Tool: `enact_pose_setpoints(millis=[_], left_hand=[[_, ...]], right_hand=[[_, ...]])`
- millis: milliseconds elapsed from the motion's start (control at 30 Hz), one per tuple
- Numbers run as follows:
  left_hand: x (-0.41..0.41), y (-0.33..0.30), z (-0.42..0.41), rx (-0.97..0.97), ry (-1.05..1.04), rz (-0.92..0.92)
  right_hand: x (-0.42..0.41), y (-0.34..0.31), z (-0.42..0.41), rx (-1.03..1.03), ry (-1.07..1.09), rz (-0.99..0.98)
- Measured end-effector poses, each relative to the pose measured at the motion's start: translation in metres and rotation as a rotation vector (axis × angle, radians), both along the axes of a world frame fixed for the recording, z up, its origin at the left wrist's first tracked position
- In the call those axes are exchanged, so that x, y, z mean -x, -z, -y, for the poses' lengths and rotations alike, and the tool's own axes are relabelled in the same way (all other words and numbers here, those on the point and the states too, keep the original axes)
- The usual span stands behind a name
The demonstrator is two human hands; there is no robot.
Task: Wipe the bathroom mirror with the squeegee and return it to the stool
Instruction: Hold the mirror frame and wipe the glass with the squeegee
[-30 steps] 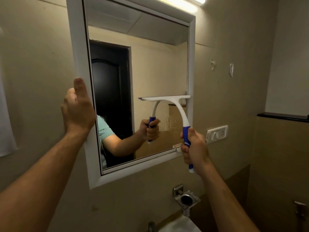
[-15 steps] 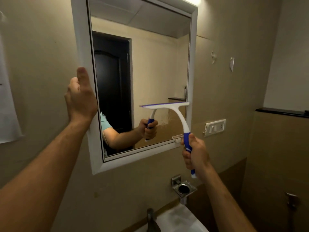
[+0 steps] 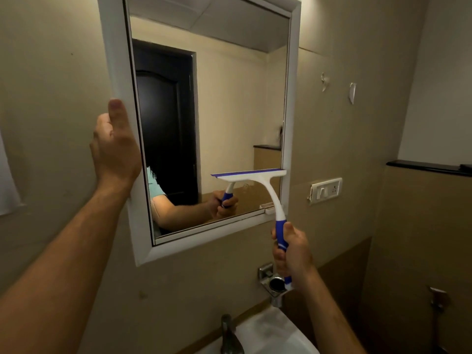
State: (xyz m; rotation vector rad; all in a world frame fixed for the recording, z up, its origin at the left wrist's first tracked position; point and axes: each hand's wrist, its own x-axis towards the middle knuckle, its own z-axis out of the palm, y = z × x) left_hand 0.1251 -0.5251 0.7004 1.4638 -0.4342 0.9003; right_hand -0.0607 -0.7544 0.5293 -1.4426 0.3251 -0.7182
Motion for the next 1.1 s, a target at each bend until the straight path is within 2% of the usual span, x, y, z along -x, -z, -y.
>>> enact_pose_setpoints(millis=[267,600,800,900,1100], left_hand=[[-0.006,0.002,0.000,0.002,-0.003,-0.010],[-0.004,0.000,-0.001,0.014,0.011,0.006],[-0.003,0.001,-0.001,0.001,0.025,0.027],[-0.001,0.001,-0.001,0.005,0.034,0.021],[0.002,0.003,-0.003,-0.025,0.052,0.050]], right_hand=[[-0.008,-0.034,0.007,0.047,0.048,0.047],[0.011,0.016,-0.003,0.021,0.024,-0.042],[0.003,-0.023,-0.002,0.033,-0.003,0.093],[-0.006,-0.034,-0.003,0.050,0.031,0.069],[-0.006,0.003,-0.007,-0.018,0.065,-0.007]])
